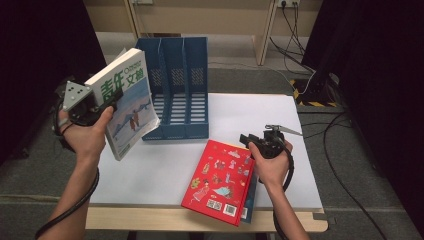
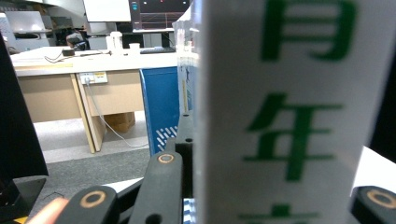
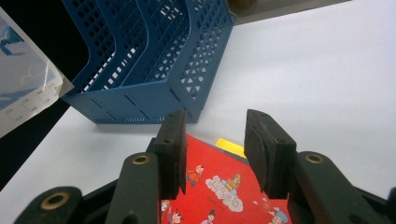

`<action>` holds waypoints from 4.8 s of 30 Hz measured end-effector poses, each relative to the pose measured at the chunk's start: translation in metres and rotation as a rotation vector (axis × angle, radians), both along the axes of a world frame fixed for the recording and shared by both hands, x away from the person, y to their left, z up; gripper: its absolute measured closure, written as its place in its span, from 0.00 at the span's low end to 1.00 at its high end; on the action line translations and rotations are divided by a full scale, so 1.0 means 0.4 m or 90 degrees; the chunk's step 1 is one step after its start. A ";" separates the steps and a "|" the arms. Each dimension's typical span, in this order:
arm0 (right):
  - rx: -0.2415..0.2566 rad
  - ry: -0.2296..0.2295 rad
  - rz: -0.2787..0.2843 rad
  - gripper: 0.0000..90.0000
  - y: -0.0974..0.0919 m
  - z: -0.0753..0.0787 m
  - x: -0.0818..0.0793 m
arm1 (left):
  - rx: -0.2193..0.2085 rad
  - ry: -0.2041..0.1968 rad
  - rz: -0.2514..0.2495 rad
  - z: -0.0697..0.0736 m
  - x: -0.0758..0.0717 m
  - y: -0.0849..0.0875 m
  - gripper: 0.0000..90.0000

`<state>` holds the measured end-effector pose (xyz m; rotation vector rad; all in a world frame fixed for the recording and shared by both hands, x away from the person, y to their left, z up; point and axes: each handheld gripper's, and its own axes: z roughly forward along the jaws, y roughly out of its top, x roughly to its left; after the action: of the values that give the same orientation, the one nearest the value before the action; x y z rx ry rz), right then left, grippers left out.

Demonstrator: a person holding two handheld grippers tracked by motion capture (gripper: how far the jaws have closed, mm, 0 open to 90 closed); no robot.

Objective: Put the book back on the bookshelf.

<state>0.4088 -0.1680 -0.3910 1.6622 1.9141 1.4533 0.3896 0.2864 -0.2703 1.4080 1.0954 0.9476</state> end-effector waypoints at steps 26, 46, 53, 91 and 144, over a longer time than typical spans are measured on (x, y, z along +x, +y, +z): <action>0.003 -0.006 -0.004 0.66 -0.012 0.004 0.003 | -0.006 -0.002 0.037 0.016 0.108 -0.010 0.82; 0.003 -0.006 -0.011 0.66 -0.022 0.002 0.001 | 0.002 0.003 0.062 -0.005 0.184 -0.029 0.82; 0.007 -0.001 -0.012 0.66 -0.023 -0.001 -0.001 | 0.003 0.002 0.060 -0.008 0.200 -0.039 0.82; 0.006 -0.006 -0.017 0.66 -0.045 -0.004 -0.002 | 0.034 0.004 0.130 -0.009 0.294 -0.068 0.82; 0.000 0.004 -0.030 0.67 -0.073 -0.027 -0.004 | 0.008 -0.003 0.076 -0.067 0.408 -0.100 0.82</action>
<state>0.4074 -0.1973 -0.4020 1.7032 1.8644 1.4322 0.5527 0.2464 -0.2969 1.3611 1.1824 1.0446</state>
